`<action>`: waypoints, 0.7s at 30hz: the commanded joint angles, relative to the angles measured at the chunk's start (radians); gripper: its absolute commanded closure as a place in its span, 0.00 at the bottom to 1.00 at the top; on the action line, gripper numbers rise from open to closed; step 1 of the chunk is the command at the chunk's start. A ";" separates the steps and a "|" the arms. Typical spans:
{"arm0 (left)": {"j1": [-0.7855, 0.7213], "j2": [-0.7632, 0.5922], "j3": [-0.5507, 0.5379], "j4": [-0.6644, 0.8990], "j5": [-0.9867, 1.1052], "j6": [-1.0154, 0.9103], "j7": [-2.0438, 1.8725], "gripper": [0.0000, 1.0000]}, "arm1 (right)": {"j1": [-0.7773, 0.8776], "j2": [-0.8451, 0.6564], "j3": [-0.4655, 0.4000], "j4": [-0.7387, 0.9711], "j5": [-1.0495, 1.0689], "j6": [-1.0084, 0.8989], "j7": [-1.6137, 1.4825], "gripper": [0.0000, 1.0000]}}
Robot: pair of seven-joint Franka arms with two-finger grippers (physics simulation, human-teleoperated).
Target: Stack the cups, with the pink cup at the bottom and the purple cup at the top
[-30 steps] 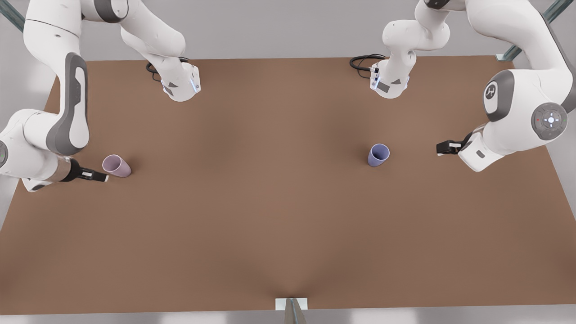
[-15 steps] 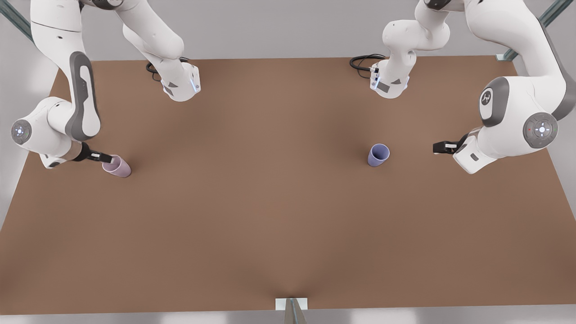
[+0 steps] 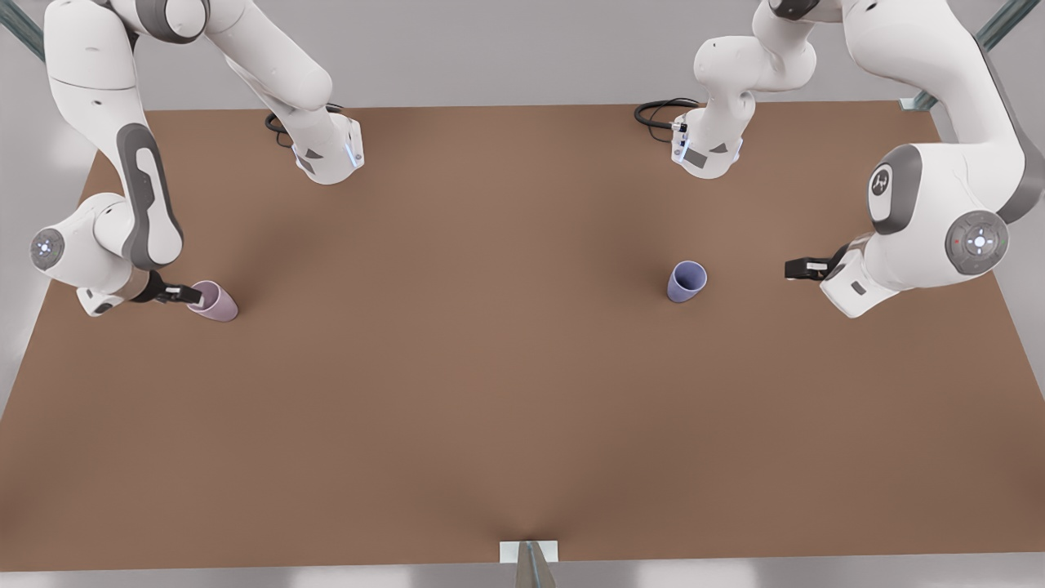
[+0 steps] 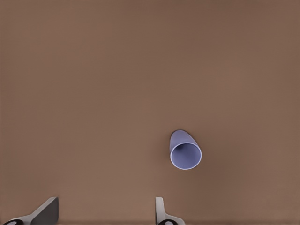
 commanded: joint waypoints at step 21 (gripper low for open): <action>0.000 -0.040 0.000 0.023 0.004 0.000 0.004 0.00 | 0.002 0.039 0.008 -0.018 -0.001 0.044 -0.129 0.77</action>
